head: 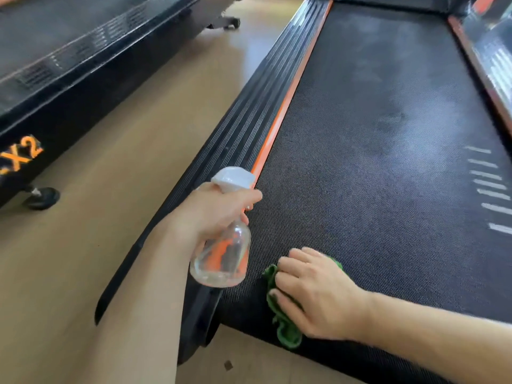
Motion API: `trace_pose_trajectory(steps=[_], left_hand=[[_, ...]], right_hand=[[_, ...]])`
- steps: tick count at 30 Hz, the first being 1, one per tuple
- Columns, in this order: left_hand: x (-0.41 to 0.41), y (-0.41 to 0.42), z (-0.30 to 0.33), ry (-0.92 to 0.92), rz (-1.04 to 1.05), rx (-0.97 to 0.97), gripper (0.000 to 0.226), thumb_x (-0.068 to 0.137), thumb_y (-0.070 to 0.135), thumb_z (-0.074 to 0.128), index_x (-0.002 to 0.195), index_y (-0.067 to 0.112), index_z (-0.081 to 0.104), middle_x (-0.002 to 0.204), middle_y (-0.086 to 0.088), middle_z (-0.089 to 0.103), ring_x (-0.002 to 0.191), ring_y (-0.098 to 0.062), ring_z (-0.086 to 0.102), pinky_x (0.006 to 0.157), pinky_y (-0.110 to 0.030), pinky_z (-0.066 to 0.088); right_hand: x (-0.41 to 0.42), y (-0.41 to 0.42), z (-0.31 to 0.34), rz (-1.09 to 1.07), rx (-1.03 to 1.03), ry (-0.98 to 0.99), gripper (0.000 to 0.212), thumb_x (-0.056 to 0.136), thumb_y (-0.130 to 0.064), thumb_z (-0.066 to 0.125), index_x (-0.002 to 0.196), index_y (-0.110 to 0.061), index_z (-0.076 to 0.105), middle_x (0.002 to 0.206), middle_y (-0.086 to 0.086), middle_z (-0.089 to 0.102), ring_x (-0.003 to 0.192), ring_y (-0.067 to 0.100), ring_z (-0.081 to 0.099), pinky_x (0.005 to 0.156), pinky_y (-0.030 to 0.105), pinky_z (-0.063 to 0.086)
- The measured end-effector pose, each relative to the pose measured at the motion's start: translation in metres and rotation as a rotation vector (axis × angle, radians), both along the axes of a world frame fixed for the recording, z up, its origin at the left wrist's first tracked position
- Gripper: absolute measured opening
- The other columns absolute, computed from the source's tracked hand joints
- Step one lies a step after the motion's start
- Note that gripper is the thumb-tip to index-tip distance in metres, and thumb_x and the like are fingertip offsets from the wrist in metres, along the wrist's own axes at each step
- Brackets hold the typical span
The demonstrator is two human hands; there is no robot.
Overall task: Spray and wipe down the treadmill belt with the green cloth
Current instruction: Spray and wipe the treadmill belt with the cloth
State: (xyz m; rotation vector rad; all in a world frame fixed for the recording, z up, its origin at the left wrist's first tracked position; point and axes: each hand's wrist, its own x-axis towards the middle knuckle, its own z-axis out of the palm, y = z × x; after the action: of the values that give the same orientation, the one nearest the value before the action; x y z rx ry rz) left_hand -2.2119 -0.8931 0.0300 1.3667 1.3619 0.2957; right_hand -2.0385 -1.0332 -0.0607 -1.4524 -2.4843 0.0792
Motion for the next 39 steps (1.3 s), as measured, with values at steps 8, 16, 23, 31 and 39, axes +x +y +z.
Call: trace_pose_trajectory(steps=[8, 16, 23, 31, 39], left_hand=[[-0.022, -0.009, 0.003, 0.112, -0.194, -0.056, 0.037, 0.078, 0.051, 0.075, 0.091, 0.016, 0.076, 0.078, -0.002, 0.076, 0.081, -0.025, 0.074, 0.074, -0.035, 0.059], [-0.035, -0.02, 0.005, 0.226, -0.284, -0.092, 0.03, 0.093, 0.048, 0.071, 0.091, 0.018, 0.075, 0.081, 0.003, 0.074, 0.082, -0.014, 0.061, 0.068, -0.025, 0.047], [-0.034, -0.032, 0.002, 0.316, -0.28, -0.069, 0.034, 0.094, 0.048, 0.069, 0.078, 0.019, 0.068, 0.078, 0.001, 0.071, 0.076, -0.014, 0.065, 0.074, -0.028, 0.05], [-0.05, -0.041, 0.012, 0.272, -0.169, -0.001, 0.031, 0.095, 0.046, 0.069, 0.081, 0.018, 0.073, 0.086, 0.0, 0.079, 0.078, -0.014, 0.066, 0.077, -0.031, 0.055], [-0.057, -0.048, 0.014, 0.251, -0.222, -0.058, 0.036, 0.096, 0.048, 0.066, 0.074, 0.019, 0.068, 0.076, 0.0, 0.075, 0.082, -0.018, 0.074, 0.092, -0.035, 0.057]], right_hand=[[0.031, 0.129, -0.014, -0.712, 0.141, 0.003, 0.04, 0.093, -0.036, 0.042, 0.07, -0.01, 0.064, 0.078, 0.009, 0.063, 0.077, 0.035, 0.06, 0.073, 0.041, 0.049], [0.004, -0.034, -0.004, -0.094, -0.015, 0.028, 0.033, 0.101, -0.037, 0.043, 0.073, -0.021, 0.047, 0.08, -0.003, 0.047, 0.073, 0.023, 0.045, 0.069, 0.036, 0.04], [0.007, -0.033, -0.008, -0.091, 0.064, 0.038, 0.036, 0.102, -0.038, 0.04, 0.072, -0.02, 0.047, 0.078, -0.003, 0.047, 0.072, 0.022, 0.044, 0.068, 0.035, 0.04], [0.008, -0.033, -0.012, -0.099, 0.088, 0.053, 0.035, 0.102, -0.038, 0.041, 0.072, -0.02, 0.047, 0.077, -0.003, 0.047, 0.072, 0.023, 0.044, 0.068, 0.038, 0.043], [0.0, -0.031, -0.014, -0.144, 0.13, 0.049, 0.034, 0.1, -0.036, 0.045, 0.071, -0.019, 0.047, 0.077, -0.002, 0.046, 0.073, 0.023, 0.044, 0.068, 0.04, 0.043]])
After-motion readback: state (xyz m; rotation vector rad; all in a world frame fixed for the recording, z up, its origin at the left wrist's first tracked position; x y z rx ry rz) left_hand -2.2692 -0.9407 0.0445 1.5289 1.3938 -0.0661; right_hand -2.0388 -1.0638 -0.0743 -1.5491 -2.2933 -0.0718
